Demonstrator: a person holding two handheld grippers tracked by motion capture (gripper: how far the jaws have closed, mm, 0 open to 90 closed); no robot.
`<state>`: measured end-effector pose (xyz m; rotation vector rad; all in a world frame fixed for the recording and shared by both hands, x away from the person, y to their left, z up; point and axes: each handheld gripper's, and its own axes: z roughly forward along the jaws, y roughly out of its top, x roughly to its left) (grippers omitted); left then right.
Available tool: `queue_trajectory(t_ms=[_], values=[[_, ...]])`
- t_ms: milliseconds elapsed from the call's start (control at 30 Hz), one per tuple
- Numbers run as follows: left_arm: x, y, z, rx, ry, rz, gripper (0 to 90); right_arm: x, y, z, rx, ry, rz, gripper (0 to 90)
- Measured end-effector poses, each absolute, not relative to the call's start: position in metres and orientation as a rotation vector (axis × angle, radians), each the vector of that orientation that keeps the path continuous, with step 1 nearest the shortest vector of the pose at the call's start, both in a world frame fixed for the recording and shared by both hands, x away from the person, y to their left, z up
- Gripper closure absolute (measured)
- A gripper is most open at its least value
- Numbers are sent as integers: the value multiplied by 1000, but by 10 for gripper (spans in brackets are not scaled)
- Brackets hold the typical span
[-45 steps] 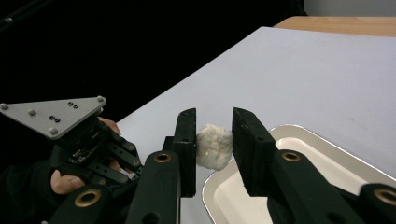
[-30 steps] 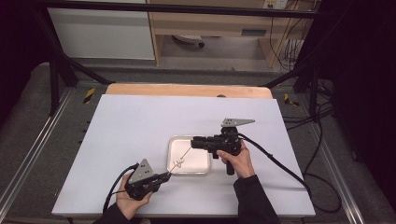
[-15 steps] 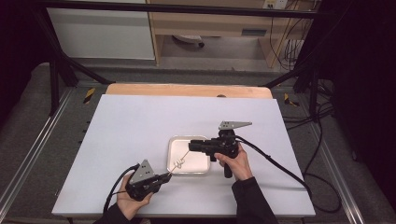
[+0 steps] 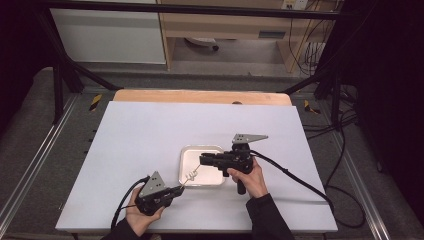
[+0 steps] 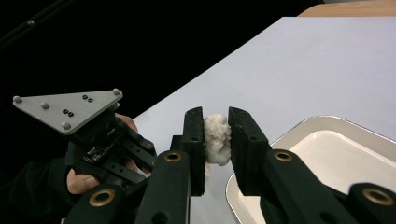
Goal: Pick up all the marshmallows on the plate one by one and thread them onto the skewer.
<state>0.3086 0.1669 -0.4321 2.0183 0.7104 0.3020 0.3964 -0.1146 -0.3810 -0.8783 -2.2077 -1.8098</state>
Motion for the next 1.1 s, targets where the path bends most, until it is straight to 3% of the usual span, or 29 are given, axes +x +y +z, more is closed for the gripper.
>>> queue_trajectory(t_ms=[1100], values=[[307, 165, -434, 2033, 699, 299, 885, 385, -106, -392, -846, -2238, -1849, 789]])
